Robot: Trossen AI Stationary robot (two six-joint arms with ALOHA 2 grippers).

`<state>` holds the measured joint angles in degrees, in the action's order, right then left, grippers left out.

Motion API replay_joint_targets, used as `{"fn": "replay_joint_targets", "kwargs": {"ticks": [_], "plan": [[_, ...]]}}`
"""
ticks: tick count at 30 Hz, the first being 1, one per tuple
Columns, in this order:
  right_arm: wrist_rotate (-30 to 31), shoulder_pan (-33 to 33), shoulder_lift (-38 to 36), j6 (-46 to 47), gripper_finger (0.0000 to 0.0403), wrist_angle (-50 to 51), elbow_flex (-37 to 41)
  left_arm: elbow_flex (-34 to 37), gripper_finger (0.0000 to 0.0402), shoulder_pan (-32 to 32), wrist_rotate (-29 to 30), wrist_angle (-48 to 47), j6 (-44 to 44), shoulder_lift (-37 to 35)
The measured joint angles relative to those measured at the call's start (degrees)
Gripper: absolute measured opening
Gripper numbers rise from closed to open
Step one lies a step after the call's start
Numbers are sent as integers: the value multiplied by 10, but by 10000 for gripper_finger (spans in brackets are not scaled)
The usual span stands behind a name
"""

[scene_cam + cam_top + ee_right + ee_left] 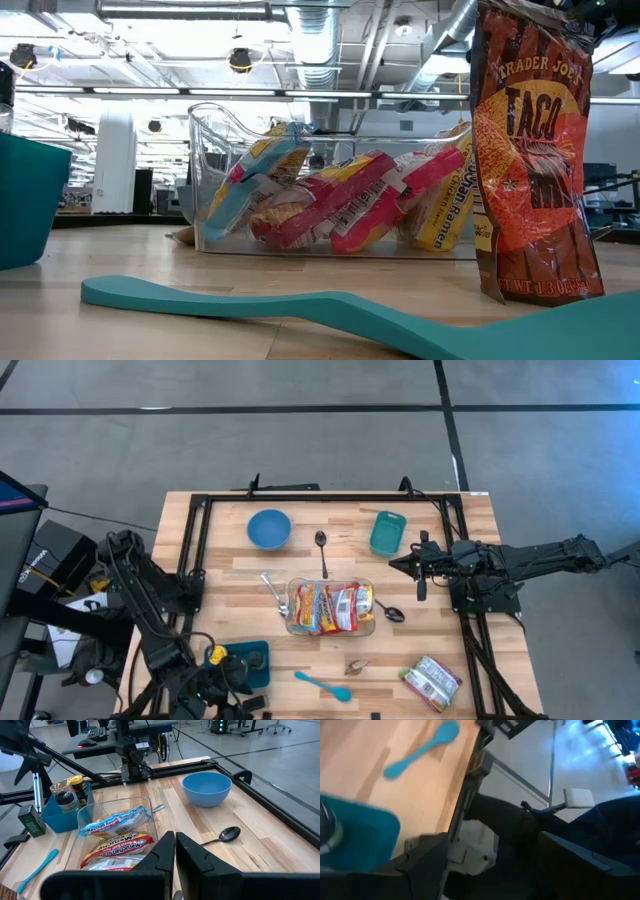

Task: Pick & Place Food Item
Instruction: Put the black spice can into the dark blue bin

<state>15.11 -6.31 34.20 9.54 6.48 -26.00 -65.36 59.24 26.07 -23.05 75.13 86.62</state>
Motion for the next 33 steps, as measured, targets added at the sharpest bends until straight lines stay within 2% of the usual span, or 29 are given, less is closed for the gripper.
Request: {"fn": "replay_joint_targets", "kwargs": {"ticks": [4,10,16,25,33], "plan": [[0,0,0,0,10,0,0,0,293,0,-12,11,31,10],[0,0,0,0,10,0,0,-19,290,0,-11,-2,32,13],[0,0,0,0,10,0,0,-75,289,-3,-10,-62,32,29],[0,0,0,0,10,0,0,-182,289,-3,-12,-189,32,109],[0,0,0,0,10,0,0,-203,289,2,-17,-250,32,150]]}}
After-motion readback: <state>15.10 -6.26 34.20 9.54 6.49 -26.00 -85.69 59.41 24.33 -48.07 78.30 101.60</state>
